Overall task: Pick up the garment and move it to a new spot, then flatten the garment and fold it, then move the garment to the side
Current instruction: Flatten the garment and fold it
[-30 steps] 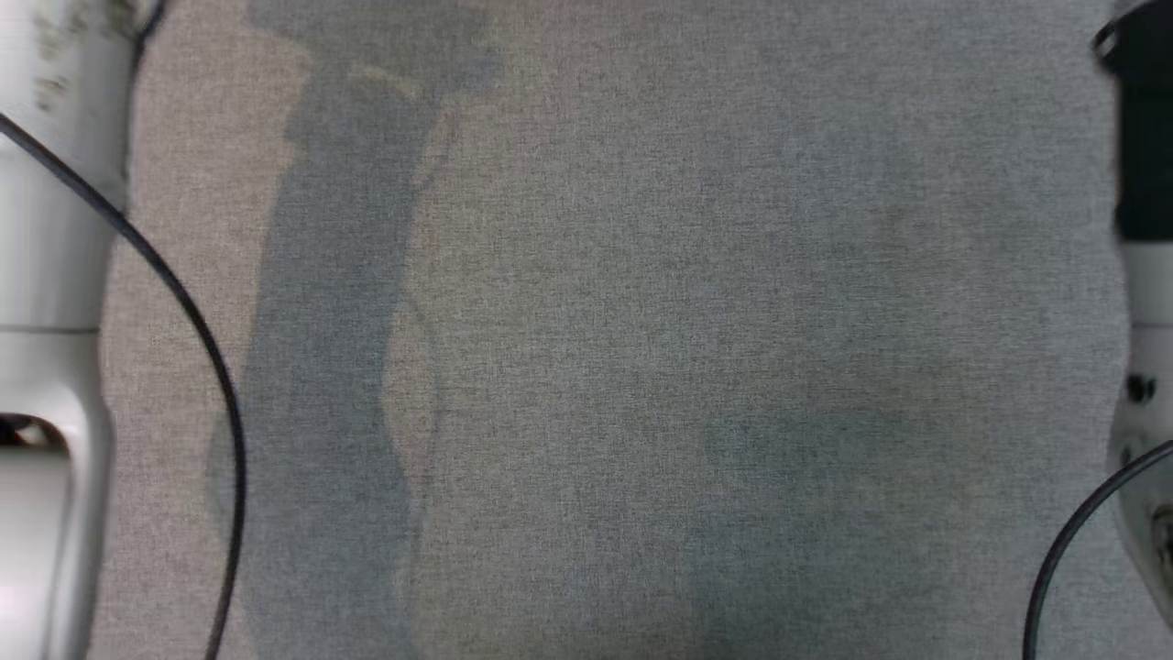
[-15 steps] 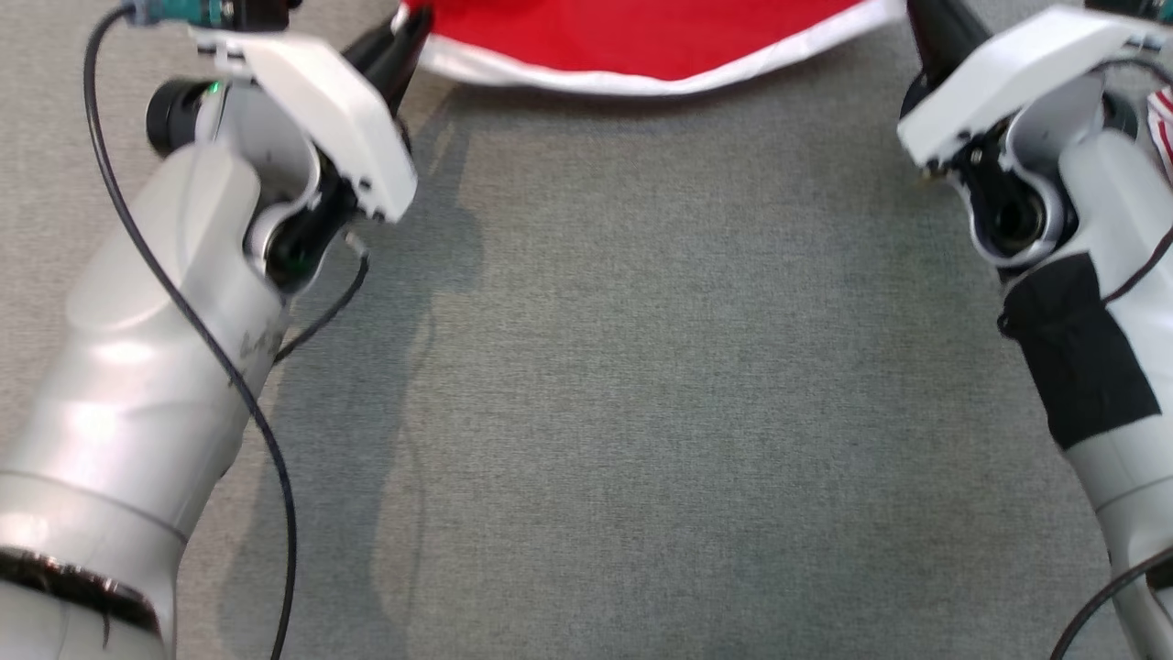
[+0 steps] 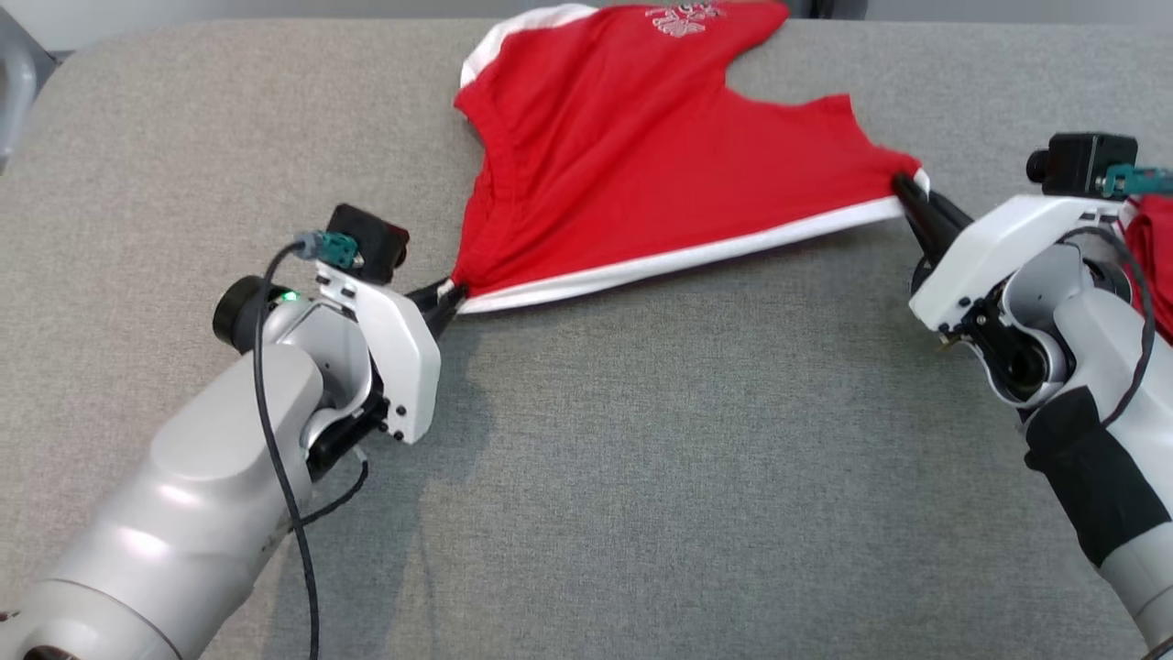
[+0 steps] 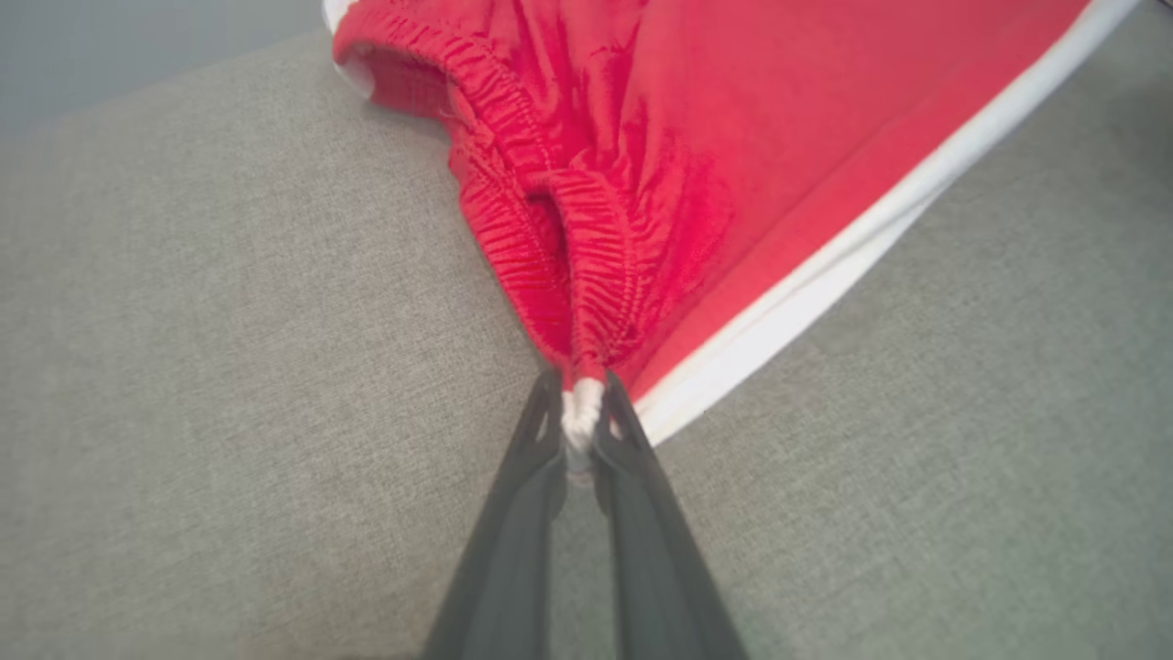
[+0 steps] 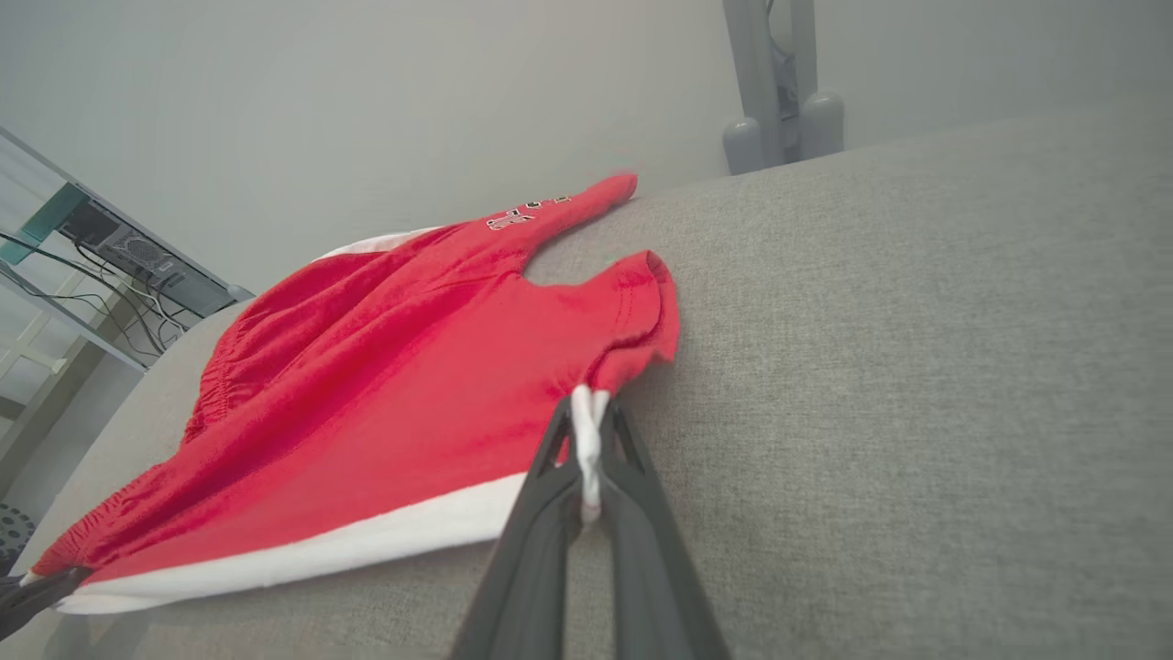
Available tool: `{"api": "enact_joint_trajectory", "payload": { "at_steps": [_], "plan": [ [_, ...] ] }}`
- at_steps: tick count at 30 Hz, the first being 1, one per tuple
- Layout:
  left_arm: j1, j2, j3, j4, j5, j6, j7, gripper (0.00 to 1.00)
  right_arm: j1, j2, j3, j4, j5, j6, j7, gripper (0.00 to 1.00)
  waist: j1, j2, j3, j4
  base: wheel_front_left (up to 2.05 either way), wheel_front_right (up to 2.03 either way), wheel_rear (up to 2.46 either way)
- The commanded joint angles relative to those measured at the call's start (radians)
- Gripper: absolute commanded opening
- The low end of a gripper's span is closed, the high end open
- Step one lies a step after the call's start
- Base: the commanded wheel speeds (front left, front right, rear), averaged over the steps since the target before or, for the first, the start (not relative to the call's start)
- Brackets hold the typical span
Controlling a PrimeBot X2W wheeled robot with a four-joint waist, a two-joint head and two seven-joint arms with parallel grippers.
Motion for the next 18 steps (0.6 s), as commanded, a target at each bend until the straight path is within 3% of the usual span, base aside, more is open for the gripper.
{"api": "enact_joint_trajectory", "payload": {
  "at_steps": [1,18],
  "plan": [
    [0.017,0.013,-0.020,0.013,0.014,-0.001,-0.013,0.00,0.021,-0.017,0.011,0.005,0.013,-0.001,0.006,0.00,0.0000,0.0000,-0.024,0.001,0.00,0.00,0.00],
    [0.117,-0.006,-0.088,0.072,-0.051,0.000,-0.107,0.00,0.146,-0.116,0.120,-0.009,0.121,-0.002,0.126,0.00,0.0000,0.0000,-0.146,-0.003,0.00,0.00,0.00]
  ]
}}
